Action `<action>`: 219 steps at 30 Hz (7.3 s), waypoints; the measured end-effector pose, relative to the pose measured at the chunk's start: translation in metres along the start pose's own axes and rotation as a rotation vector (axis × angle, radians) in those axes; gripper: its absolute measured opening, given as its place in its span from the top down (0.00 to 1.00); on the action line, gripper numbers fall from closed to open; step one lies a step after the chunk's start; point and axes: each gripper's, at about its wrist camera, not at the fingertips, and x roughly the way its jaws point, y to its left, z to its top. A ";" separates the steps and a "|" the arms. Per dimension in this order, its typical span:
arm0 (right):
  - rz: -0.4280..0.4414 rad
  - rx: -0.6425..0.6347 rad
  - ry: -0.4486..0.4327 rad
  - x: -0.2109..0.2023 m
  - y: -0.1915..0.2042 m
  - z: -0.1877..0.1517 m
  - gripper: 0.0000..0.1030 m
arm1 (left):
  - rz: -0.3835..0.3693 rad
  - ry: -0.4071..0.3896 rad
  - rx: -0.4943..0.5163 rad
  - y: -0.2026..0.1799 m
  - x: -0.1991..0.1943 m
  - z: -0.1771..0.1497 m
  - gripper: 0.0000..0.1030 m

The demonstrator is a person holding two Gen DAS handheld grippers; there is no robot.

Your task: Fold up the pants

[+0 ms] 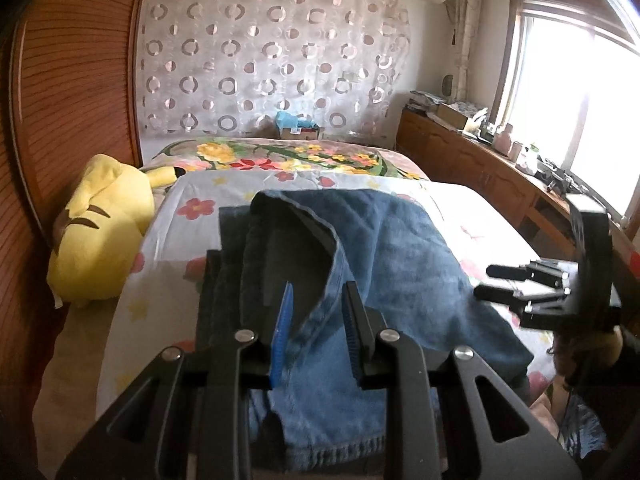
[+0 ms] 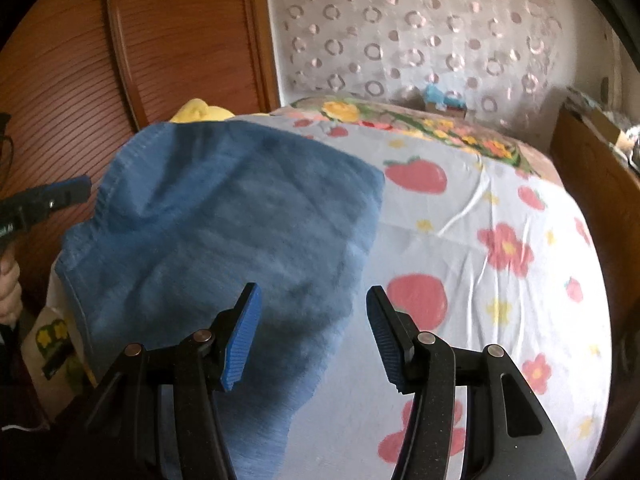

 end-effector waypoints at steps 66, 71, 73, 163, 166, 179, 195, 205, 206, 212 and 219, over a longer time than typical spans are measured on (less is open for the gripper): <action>0.073 0.106 0.008 -0.036 0.008 -0.045 0.46 | -0.060 0.131 0.075 -0.061 0.021 -0.067 0.77; 0.075 0.126 0.019 -0.038 0.009 -0.051 0.46 | -0.049 0.147 0.074 -0.062 0.029 -0.074 0.77; 0.079 0.136 0.029 -0.036 0.008 -0.053 0.46 | -0.048 0.146 0.075 -0.063 0.029 -0.075 0.77; 0.303 -0.149 -0.045 -0.006 0.142 0.076 0.55 | 0.080 -0.061 -0.083 0.053 -0.061 -0.050 0.77; 0.256 -0.148 -0.045 -0.004 0.130 0.076 0.55 | 0.071 -0.038 -0.071 0.047 -0.053 -0.053 0.77; 0.164 -0.121 -0.016 0.028 0.107 0.084 0.50 | 0.071 0.044 -0.076 0.049 -0.032 -0.072 0.77; 0.166 -0.100 0.030 0.073 0.101 0.100 0.38 | 0.053 0.048 -0.083 0.054 -0.028 -0.081 0.76; 0.204 -0.076 0.137 0.119 0.102 0.101 0.24 | 0.067 0.062 -0.098 0.057 -0.026 -0.084 0.63; 0.212 -0.072 0.151 0.122 0.102 0.099 0.24 | 0.066 0.064 -0.100 0.058 -0.026 -0.084 0.63; 0.289 -0.041 0.185 0.131 0.099 0.094 0.24 | 0.080 0.074 -0.100 0.056 -0.021 -0.087 0.57; 0.346 -0.020 0.195 0.130 0.098 0.092 0.35 | 0.023 0.069 -0.157 0.065 -0.023 -0.089 0.57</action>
